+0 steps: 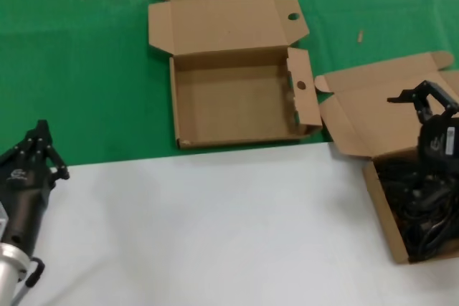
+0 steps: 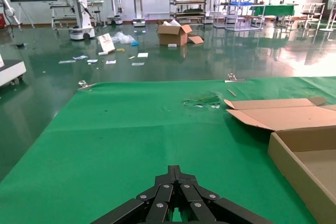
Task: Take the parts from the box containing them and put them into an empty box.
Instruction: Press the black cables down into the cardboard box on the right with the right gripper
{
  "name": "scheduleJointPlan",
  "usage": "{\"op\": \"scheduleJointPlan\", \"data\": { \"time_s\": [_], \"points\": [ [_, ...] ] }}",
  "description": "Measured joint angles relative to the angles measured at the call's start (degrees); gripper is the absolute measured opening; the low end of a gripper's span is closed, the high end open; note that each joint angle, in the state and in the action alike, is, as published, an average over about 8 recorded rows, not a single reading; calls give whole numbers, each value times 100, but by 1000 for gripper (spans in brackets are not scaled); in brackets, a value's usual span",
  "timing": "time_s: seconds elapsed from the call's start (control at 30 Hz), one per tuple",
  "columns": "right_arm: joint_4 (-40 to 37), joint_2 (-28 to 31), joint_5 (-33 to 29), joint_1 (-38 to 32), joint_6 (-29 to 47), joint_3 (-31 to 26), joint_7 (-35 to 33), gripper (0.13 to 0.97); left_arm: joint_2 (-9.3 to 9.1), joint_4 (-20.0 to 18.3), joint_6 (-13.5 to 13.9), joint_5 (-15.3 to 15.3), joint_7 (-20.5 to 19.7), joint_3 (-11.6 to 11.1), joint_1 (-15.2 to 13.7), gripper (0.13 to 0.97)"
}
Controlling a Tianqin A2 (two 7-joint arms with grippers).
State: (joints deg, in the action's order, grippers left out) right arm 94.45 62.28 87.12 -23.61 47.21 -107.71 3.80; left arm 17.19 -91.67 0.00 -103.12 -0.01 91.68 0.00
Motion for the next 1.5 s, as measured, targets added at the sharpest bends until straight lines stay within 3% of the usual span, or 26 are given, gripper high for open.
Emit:
{"op": "scheduleJointPlan", "data": {
  "time_s": [0.3, 0.6, 1.2, 1.5],
  "points": [
    [-850, -316, -593, -1504, 1720, -683, -1115, 966, 0, 0, 0, 0, 0, 0, 0, 140],
    [-1442, -576, -1190, -2290, 2662, -1143, -1680, 966, 0, 0, 0, 0, 0, 0, 0, 140],
    [-1976, -703, -1639, -2471, 3066, -1283, -1798, 937, 0, 0, 0, 0, 0, 0, 0, 140],
    [-1732, -568, -1452, -2409, 3397, -1170, -1464, 845, 0, 0, 0, 0, 0, 0, 0, 140]
  ]
}}
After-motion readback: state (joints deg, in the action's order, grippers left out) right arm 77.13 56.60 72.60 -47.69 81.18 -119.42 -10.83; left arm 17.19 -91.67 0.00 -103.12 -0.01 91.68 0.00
